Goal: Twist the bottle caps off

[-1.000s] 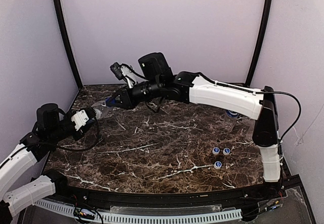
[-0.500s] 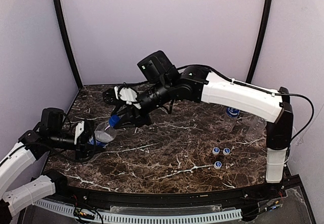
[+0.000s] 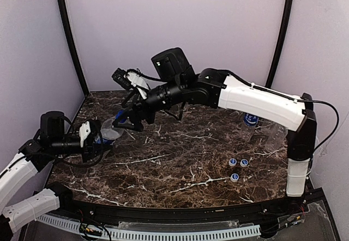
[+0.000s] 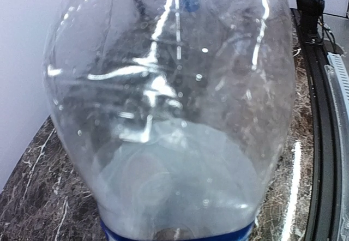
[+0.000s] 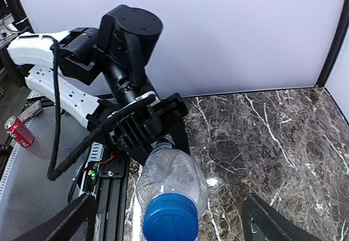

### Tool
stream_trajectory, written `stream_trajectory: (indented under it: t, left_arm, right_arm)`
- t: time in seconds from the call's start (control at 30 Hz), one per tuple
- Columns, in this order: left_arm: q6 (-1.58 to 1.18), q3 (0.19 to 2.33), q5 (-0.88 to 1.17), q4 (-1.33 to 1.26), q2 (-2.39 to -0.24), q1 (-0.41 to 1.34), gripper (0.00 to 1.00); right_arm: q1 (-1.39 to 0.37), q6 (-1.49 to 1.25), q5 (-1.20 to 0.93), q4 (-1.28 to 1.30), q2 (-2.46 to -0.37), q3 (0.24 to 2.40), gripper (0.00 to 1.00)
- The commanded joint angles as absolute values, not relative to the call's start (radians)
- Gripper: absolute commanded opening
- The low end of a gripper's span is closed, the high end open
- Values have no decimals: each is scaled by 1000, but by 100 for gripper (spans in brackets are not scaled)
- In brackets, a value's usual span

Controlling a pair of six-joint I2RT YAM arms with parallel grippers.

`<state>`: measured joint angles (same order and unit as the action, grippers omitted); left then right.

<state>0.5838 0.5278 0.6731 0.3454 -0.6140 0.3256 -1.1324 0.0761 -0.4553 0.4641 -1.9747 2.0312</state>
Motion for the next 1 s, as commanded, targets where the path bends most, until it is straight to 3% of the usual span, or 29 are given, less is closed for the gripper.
stream_trajectory:
  t: [0.0,0.27,0.43,0.87,0.97]
  left_arm:
    - [570,509,534,258,-605,328,22]
    - [575,504,495,253,-604,328,23]
    - [575,499,499,252,-604,329,23]
    - [582,494,495,248,-604,328,23]
    - [580,495,497,247,-604,328,23]
  right_arm:
    - [-1116,-211,-338,432,-1954,2050,81]
    - [-1119,-268,-293,454,-1979,2077,55]
    - [-1122,-259,-302,465,-2011,2113,61]
    - [-1123,-253,-322,519,-2054,2159,60]
    - [-1122,-251,-325,526,-2058,2161,54]
